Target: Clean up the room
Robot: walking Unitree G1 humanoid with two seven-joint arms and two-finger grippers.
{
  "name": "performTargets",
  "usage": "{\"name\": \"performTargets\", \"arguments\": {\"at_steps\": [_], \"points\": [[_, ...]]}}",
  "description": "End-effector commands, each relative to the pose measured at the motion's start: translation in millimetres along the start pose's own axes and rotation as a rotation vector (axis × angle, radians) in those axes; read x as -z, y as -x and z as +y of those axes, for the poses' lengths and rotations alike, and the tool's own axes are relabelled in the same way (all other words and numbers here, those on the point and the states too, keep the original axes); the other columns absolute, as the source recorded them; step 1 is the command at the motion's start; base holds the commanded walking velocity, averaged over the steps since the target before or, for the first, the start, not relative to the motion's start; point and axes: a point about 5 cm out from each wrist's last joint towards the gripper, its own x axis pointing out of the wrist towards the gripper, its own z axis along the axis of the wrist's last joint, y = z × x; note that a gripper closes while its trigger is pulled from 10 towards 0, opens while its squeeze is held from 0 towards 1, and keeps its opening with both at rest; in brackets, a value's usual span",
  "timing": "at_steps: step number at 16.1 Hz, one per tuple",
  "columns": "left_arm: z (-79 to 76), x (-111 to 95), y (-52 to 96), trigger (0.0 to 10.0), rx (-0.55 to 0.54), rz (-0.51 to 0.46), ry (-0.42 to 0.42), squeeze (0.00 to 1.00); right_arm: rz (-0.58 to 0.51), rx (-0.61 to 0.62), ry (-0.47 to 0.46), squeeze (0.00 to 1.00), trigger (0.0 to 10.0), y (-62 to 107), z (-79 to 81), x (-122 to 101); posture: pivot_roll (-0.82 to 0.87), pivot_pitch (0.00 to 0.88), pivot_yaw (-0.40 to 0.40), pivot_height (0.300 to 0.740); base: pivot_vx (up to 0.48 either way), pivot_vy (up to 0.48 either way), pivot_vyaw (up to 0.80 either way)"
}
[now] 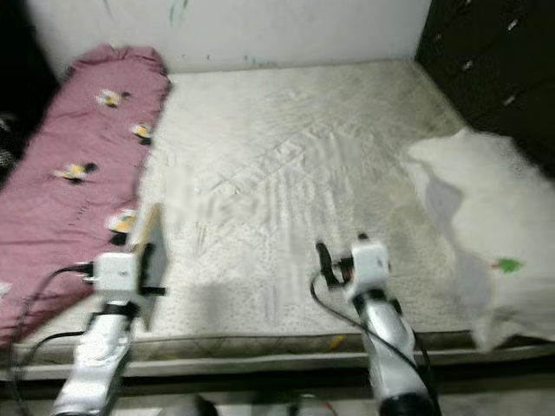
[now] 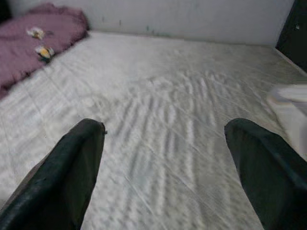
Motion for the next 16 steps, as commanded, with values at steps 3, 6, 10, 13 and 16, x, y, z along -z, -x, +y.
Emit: {"name": "performTargets", "arguments": {"at_steps": [3, 6, 10, 13, 16], "points": [[9.6, -13.7, 16.5, 10.0, -0.048, -0.056, -0.002, 0.0, -0.046, -0.02, -0.042, 0.0, 10.0, 9.8, -12.9, -21.5, -0.06, 0.0, -0.013, 0.74, 0.0, 0.0, 0.0], [11.5, -14.6, 31.5, 10.0, -0.055, -0.054, 0.002, 0.0, -0.05, -0.074, -0.033, 0.0, 10.0, 19.9, -2.7, -20.3, -0.04, 0.0, -0.014, 0.74, 0.0, 0.0, 0.0], [8.7, -14.5, 31.1, 10.0, -0.037, -0.049, 0.018, 0.0, -0.049, -0.02, -0.055, 0.0, 10.0, 13.5, 7.5, -14.3, -0.03, 0.0, -0.002, 0.74, 0.0, 0.0, 0.0], [8.0, -20.0, 27.7, 10.0, -0.026, -0.047, 0.024, 0.0, -0.028, -0.023, -0.08, 0.0, 10.0, 12.0, 16.4, -18.0, -0.03, 0.0, 0.004, 0.74, 0.0, -0.08, 0.0], [9.3, -20.1, 28.7, 10.0, -0.031, -0.038, 0.02, 0.0, -0.022, -0.01, -0.074, 0.0, 10.0, 8.0, 15.2, -21.2, -0.03, 0.0, 0.005, 0.74, 0.0, -0.297, 0.0]]}}
